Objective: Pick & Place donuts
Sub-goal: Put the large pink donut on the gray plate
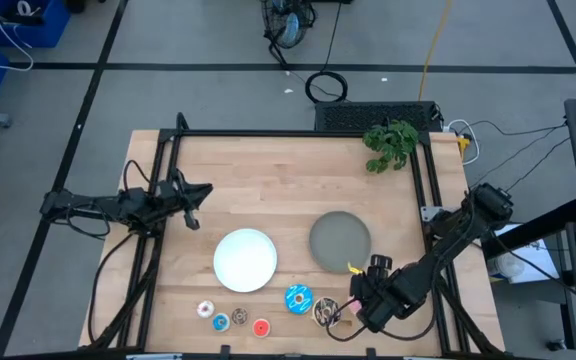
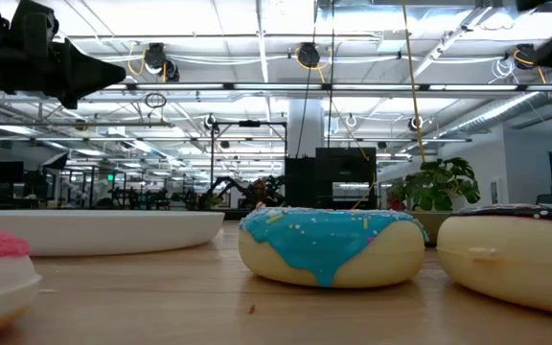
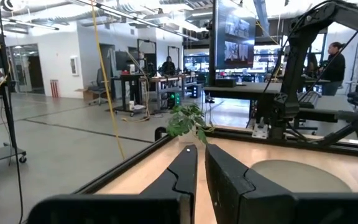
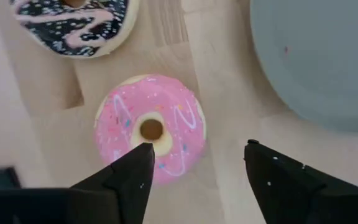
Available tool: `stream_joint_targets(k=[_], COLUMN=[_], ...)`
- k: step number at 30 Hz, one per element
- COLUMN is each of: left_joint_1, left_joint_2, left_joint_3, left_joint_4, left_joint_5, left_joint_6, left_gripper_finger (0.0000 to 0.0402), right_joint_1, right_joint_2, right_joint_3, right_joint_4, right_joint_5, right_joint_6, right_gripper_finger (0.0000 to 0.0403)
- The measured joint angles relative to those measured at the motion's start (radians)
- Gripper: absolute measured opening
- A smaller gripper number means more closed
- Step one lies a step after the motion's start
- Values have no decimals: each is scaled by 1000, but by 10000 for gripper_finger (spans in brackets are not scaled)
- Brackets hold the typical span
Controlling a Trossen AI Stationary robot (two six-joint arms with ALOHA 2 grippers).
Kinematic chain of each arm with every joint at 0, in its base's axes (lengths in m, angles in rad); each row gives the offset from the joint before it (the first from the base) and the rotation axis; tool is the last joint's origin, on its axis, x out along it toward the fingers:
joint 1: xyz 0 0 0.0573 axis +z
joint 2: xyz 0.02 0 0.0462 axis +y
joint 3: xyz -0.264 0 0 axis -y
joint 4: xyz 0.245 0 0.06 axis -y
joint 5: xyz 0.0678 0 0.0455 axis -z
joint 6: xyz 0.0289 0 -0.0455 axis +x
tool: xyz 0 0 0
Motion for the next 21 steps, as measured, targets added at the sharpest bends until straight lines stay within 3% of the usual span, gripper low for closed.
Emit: stream_joint_targets(k=[10,21], left_joint_1=[0,0], left_joint_2=[0,0], left_joint_3=[0,0], left_joint_4=[0,-1], left_joint_5=[-1,-9], left_joint_6=[25,26], left_gripper_finger=[37,37], right_joint_1=[-1,-1], right_joint_2=[0,0], right_joint_3=[-165,-255], right_joint_4=[210,373], right_joint_5=[-13,-50], right_joint_6=[32,33], right_gripper_finger=[235,227])
